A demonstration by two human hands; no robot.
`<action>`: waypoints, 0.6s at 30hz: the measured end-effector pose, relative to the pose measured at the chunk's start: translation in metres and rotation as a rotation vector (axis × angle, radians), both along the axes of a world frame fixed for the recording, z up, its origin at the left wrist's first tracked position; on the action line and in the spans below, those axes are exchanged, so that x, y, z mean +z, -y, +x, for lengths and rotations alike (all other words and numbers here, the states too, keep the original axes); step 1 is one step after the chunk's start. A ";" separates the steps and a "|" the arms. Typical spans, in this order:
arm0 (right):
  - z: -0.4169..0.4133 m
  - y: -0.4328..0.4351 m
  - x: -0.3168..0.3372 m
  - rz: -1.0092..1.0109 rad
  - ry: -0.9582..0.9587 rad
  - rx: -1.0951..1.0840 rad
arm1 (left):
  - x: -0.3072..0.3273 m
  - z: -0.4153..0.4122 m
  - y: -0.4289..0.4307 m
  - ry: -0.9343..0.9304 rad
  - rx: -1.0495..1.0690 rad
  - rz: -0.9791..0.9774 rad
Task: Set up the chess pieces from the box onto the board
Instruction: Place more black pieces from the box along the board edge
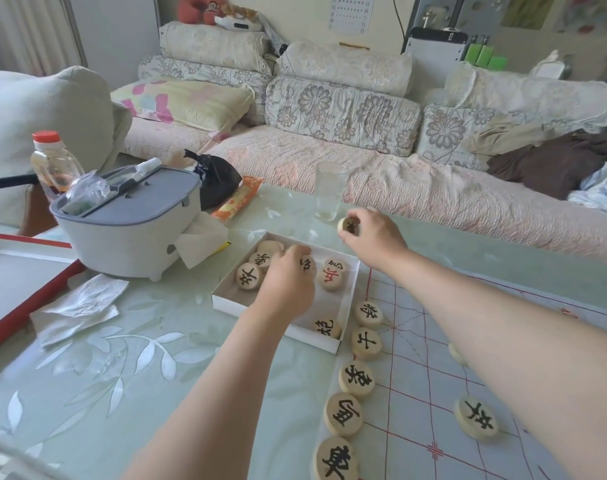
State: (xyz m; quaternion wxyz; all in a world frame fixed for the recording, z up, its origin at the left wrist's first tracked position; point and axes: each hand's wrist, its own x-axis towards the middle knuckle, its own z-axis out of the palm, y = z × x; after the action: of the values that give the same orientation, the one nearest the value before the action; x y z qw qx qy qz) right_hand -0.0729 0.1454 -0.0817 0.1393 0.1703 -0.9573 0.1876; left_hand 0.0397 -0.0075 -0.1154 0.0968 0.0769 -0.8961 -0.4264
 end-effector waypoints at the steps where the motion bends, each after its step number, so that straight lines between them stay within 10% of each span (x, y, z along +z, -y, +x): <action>1: -0.008 -0.014 0.000 0.007 0.022 -0.027 | 0.001 0.000 -0.005 -0.004 -0.020 0.003; 18: -0.054 -0.053 -0.041 0.312 0.195 -0.116 | 0.011 -0.020 -0.037 0.009 0.061 0.396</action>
State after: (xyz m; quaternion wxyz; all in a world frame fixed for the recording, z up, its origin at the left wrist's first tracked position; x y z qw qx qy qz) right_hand -0.1274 0.1985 -0.1230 0.0285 0.1154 -0.9919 0.0442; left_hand 0.0202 0.0298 -0.1042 0.0885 0.1237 -0.7925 -0.5906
